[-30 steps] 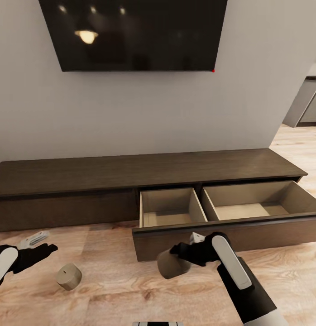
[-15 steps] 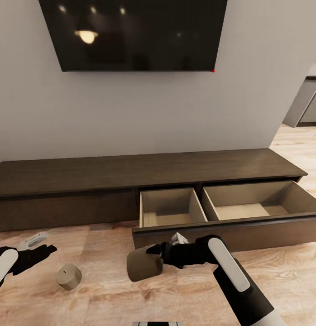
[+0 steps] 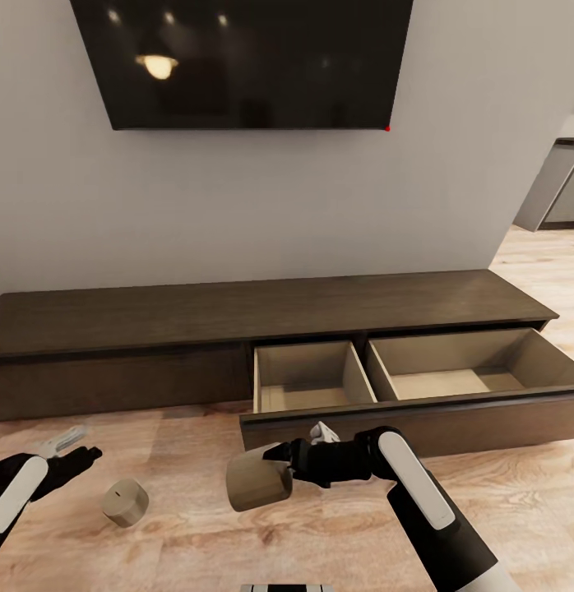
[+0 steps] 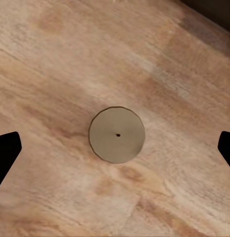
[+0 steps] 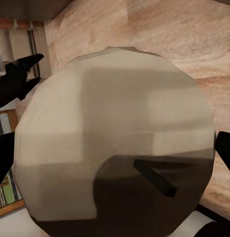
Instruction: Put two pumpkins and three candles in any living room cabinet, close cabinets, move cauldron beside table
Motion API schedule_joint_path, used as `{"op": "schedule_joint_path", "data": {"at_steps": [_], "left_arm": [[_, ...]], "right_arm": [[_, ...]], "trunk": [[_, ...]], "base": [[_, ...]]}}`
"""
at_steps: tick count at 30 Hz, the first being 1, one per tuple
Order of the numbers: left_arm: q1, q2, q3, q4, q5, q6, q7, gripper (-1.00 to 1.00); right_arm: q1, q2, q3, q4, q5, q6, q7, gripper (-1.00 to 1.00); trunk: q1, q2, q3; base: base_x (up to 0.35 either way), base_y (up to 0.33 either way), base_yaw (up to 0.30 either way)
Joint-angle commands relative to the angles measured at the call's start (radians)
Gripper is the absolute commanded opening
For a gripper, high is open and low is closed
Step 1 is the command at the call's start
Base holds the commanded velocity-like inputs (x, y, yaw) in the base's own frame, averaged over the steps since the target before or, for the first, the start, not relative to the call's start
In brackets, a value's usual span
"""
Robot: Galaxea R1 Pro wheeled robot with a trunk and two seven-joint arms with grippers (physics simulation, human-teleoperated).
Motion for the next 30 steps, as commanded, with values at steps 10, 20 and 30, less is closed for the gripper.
{"op": "schedule_joint_path", "data": {"at_steps": [10, 20, 30], "left_arm": [[-0.004, -0.017, 0.000, -0.003, -0.042, -0.012, -0.034, 1.00], [-0.004, -0.013, 0.002, -0.008, -0.042, -0.011, -0.037, 1.00], [-0.004, -0.018, 0.002, -0.012, -0.042, -0.011, -0.035, 1.00]], "right_arm": [[-0.001, 0.000, 0.002, 0.000, -0.010, 0.000, -0.010, -1.00], [-0.001, 0.001, 0.002, 0.000, -0.010, 0.000, -0.010, -1.00], [-0.001, 0.000, 0.002, 0.000, -0.010, 0.000, -0.010, -1.00]], "trunk": [[0.000, 0.000, -0.001], [0.000, 0.000, -0.001], [0.000, 0.000, -0.001]], "base": [[0.008, 0.042, 0.000], [0.088, 0.154, 0.000], [0.014, 0.013, 0.000]]}}
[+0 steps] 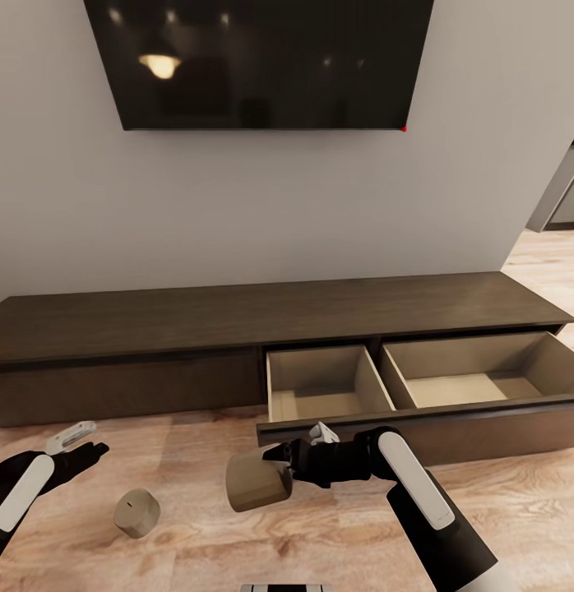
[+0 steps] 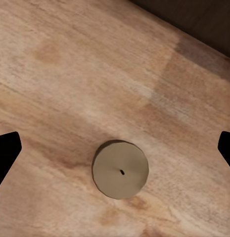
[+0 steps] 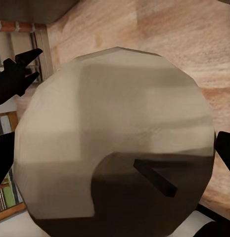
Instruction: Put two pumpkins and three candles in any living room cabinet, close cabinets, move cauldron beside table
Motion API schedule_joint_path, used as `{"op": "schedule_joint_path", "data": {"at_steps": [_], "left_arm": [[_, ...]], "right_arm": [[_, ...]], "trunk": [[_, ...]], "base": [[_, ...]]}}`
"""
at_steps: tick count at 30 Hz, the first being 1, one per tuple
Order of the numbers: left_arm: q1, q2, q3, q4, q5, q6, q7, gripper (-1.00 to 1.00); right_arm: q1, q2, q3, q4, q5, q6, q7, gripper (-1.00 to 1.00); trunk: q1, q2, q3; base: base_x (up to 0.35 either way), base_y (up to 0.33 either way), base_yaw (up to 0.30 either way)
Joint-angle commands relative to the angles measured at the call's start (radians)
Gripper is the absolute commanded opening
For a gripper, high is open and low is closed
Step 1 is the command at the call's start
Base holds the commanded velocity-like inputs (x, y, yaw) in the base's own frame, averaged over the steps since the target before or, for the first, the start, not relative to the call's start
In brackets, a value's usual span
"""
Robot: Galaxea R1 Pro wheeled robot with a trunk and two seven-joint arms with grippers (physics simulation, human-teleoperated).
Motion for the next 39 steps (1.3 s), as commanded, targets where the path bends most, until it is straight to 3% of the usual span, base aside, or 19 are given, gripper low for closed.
{"op": "schedule_joint_path", "data": {"at_steps": [1, 9, 21, 27, 39], "left_arm": [[0.000, 0.000, 0.000, -0.002, 0.011, 0.003, 0.009, 1.00], [0.000, 0.000, 0.000, -0.002, 0.011, 0.003, 0.007, 1.00], [0.000, -0.003, 0.000, 0.000, 0.013, 0.002, 0.007, 1.00], [0.000, -0.005, 0.001, 0.003, 0.013, 0.002, 0.007, 1.00], [0.000, -0.007, 0.000, 0.003, 0.014, 0.000, 0.007, 1.00]], "right_arm": [[-0.001, 0.000, 0.001, -0.001, -0.011, 0.000, -0.010, -1.00], [-0.001, -0.001, 0.000, -0.002, -0.010, -0.001, -0.007, -1.00], [-0.001, -0.001, 0.001, -0.004, -0.002, -0.004, 0.092, -1.00], [-0.001, -0.002, -0.001, -0.046, 0.000, -0.003, 0.176, -1.00], [-0.001, -0.002, 0.000, -0.065, 0.001, -0.002, 0.190, -1.00]], "trunk": [[0.000, 0.000, -0.001], [0.000, 0.000, -0.001], [0.005, -0.003, -0.047], [0.008, -0.005, -0.070], [0.013, -0.007, -0.117]], "base": [[0.000, 0.000, 0.000], [0.000, 0.000, 0.000], [0.000, 0.000, 0.000], [0.000, 0.000, 0.000], [0.000, 0.000, 0.000]]}}
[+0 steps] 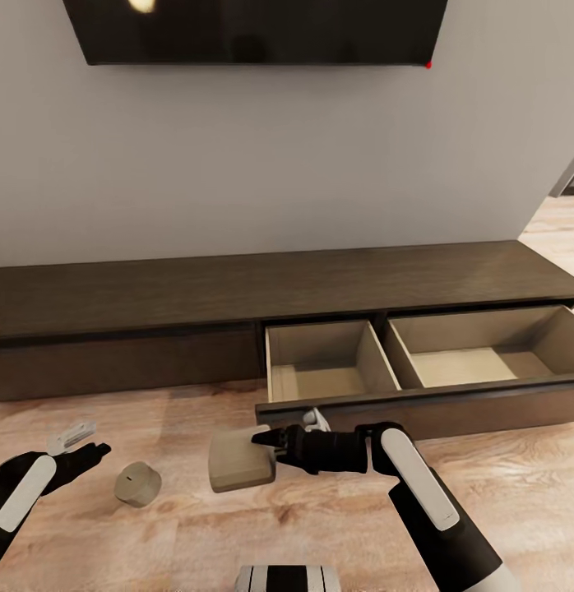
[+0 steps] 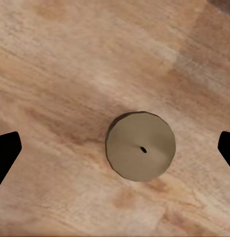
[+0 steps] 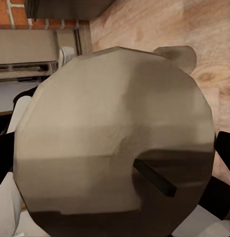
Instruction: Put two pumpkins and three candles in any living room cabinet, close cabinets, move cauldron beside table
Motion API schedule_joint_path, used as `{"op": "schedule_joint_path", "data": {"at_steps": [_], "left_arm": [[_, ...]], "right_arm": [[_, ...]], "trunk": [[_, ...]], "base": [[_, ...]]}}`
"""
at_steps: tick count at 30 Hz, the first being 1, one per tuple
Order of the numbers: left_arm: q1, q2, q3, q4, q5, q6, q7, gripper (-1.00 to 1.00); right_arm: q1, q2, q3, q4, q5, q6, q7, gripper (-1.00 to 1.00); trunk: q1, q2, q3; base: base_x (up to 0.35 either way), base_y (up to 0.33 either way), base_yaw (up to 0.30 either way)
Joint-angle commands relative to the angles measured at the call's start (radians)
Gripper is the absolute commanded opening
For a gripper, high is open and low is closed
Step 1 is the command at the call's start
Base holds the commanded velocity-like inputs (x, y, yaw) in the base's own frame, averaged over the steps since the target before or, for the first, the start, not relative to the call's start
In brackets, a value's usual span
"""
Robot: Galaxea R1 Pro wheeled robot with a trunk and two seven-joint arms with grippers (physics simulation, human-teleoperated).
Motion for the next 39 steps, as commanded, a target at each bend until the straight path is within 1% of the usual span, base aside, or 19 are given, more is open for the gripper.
{"op": "schedule_joint_path", "data": {"at_steps": [1, 5, 7, 9, 11, 13, 15, 17, 22, 39], "left_arm": [[0.000, -0.002, 0.000, -0.002, 0.011, 0.003, 0.008, 1.00], [0.000, -0.030, -0.003, -0.001, 0.009, -0.012, 0.007, 1.00], [0.000, -0.037, -0.006, 0.001, 0.009, -0.025, 0.007, 1.00], [0.000, -0.040, -0.020, 0.003, 0.009, -0.032, -0.004, 1.00], [0.000, -0.040, -0.040, 0.007, 0.006, -0.036, -0.056, 1.00], [0.000, -0.040, -0.052, 0.010, 0.001, -0.041, -0.113, 1.00], [0.000, -0.040, -0.057, 0.011, -0.007, -0.058, -0.141, 1.00], [0.000, -0.040, -0.058, 0.017, -0.014, -0.078, -0.156, 1.00], [0.000, -0.040, -0.060, 0.025, -0.019, -0.091, -0.168, 1.00], [0.000, -0.040, -0.059, 0.026, -0.020, -0.096, -0.166, 1.00]], "right_arm": [[-0.001, -0.001, 0.001, -0.002, -0.013, -0.001, -0.010, -1.00], [-0.001, 0.000, 0.001, -0.003, -0.012, -0.001, -0.010, -1.00], [-0.001, 0.000, 0.001, -0.003, -0.012, -0.001, -0.010, -1.00], [-0.001, -0.001, 0.001, -0.003, -0.012, -0.001, -0.010, -1.00], [-0.001, 0.000, 0.001, -0.003, -0.012, -0.001, -0.010, -1.00], [-0.001, 0.000, 0.001, -0.003, -0.012, -0.001, -0.010, -1.00], [-0.001, 0.000, 0.001, -0.003, -0.012, -0.001, -0.010, -1.00], [-0.001, 0.000, 0.001, -0.003, -0.012, -0.001, -0.010, -1.00], [-0.001, 0.000, 0.001, -0.002, -0.012, -0.001, -0.010, -1.00], [-0.001, 0.000, 0.001, -0.002, -0.011, -0.002, -0.012, -1.00]], "trunk": [[0.000, -0.001, -0.005], [0.002, -0.002, -0.020], [0.003, -0.002, -0.028], [0.004, -0.002, -0.036], [0.005, -0.003, -0.043], [0.006, -0.003, -0.051], [0.007, -0.004, -0.059], [0.007, -0.004, -0.067], [0.010, -0.006, -0.086], [0.017, -0.009, -0.152]], "base": [[0.000, 0.000, 0.000], [0.000, 0.000, 0.000], [0.000, 0.000, 0.000], [0.000, 0.000, 0.000], [0.000, 0.000, 0.000], [0.000, 0.000, 0.000], [0.000, 0.000, 0.000], [0.000, 0.000, 0.000], [0.000, 0.000, 0.000], [0.000, 0.000, 0.000]]}}
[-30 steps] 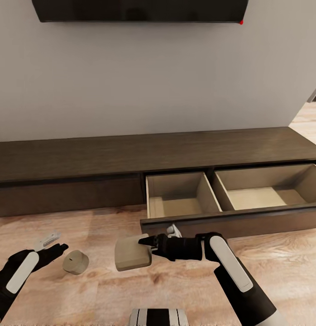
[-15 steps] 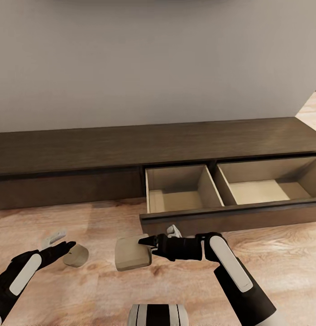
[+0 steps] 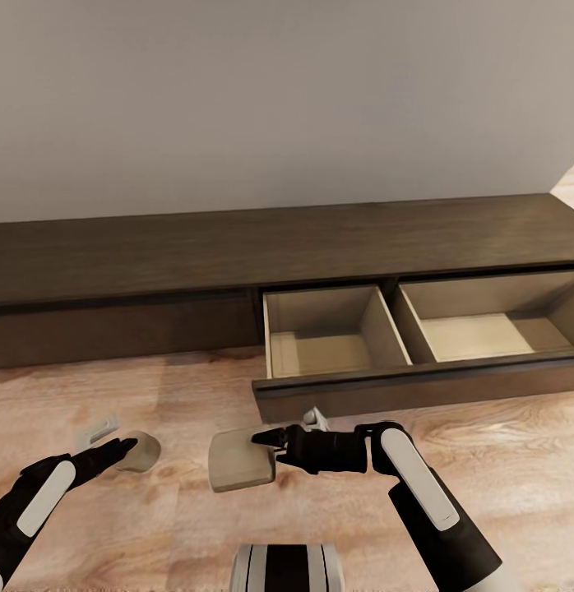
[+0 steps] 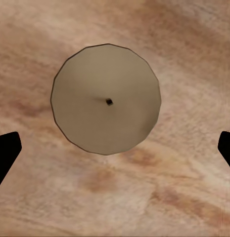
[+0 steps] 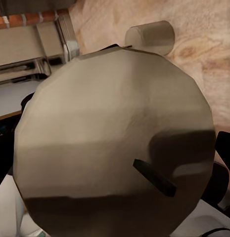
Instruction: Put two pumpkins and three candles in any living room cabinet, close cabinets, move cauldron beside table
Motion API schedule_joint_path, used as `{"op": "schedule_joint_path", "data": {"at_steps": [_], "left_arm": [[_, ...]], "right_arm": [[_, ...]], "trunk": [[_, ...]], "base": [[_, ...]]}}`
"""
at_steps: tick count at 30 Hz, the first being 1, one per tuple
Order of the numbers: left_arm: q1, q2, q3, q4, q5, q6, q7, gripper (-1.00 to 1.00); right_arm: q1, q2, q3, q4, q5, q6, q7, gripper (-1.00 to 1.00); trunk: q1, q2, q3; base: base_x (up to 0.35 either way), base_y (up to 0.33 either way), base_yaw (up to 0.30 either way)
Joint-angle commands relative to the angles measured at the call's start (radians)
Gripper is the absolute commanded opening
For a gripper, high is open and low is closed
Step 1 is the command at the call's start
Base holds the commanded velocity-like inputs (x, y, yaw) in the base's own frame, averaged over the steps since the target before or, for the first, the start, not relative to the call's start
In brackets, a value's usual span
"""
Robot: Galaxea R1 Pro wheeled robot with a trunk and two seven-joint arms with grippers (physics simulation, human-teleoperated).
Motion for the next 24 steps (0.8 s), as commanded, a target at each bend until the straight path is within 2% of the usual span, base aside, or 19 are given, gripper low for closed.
{"op": "schedule_joint_path", "data": {"at_steps": [1, 10, 20, 24], "left_arm": [[0.000, 0.001, -0.002, -0.002, 0.010, 0.003, 0.009, 1.00], [0.000, 0.001, -0.002, -0.002, 0.010, 0.002, 0.011, 1.00], [0.000, 0.001, -0.002, -0.002, 0.010, 0.002, 0.011, 1.00], [0.000, 0.001, -0.002, -0.002, 0.009, 0.002, 0.010, 1.00]], "right_arm": [[-0.001, -0.001, 0.001, -0.001, -0.014, -0.001, -0.010, -1.00], [-0.001, -0.001, 0.001, 0.000, -0.013, -0.001, -0.010, -1.00], [-0.001, -0.001, 0.001, 0.000, -0.013, -0.001, -0.010, -1.00], [-0.001, -0.001, 0.001, 0.000, -0.012, -0.001, -0.010, -1.00]], "trunk": [[0.000, -0.001, -0.005], [0.004, -0.003, -0.039], [0.004, -0.003, -0.039], [0.004, -0.003, -0.039]], "base": [[0.000, 0.000, 0.000], [0.000, 0.000, 0.000], [0.006, 0.000, 0.000], [0.199, 0.000, 0.000]]}}
